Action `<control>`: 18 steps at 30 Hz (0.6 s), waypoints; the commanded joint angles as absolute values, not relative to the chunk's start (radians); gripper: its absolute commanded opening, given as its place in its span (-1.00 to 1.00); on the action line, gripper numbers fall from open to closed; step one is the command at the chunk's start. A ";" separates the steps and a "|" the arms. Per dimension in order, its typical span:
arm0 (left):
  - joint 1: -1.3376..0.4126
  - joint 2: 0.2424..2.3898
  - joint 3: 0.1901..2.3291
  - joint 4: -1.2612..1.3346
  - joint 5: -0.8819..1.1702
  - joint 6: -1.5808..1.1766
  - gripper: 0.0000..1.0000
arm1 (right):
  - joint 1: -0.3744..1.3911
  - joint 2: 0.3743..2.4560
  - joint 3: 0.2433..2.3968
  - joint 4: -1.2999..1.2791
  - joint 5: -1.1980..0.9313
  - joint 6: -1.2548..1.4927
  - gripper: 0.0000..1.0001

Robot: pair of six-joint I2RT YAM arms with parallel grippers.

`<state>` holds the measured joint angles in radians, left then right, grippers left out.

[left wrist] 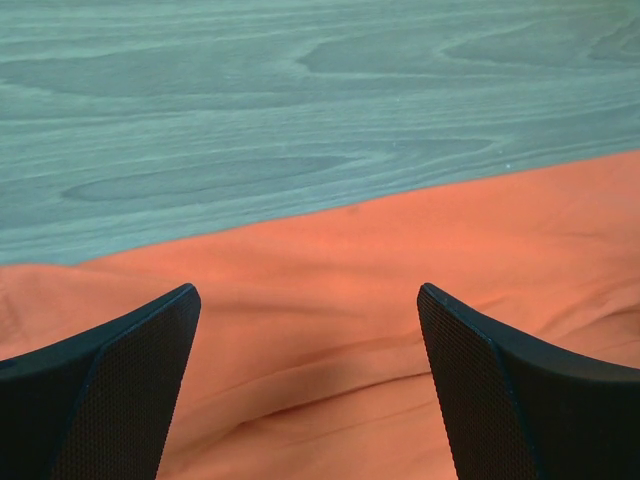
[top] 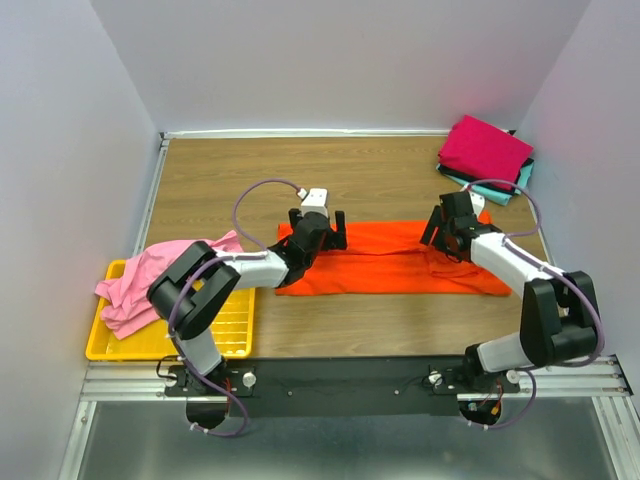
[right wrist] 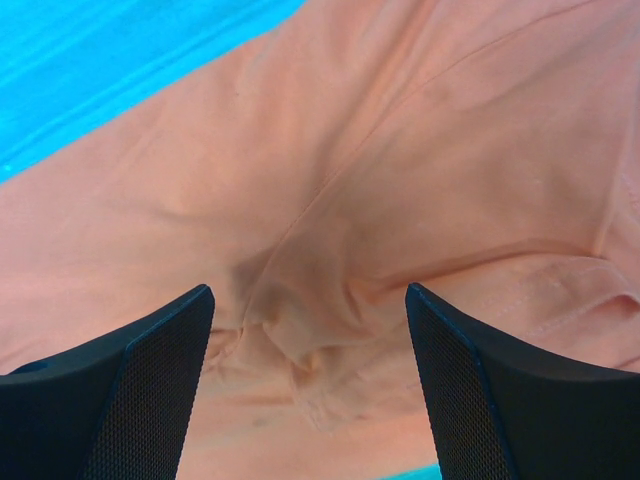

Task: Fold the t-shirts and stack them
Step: Fold the tshirt

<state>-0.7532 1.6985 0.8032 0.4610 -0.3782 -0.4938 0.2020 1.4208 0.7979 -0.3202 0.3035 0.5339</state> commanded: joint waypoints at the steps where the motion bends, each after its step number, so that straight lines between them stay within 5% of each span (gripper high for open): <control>1: -0.758 1.767 0.816 0.512 -0.351 -0.480 0.94 | 0.204 1.488 0.819 -0.299 0.345 0.569 0.69; 18: -0.773 1.747 0.580 0.546 -0.345 -0.597 0.94 | 0.204 1.739 0.879 -0.216 0.285 0.569 0.69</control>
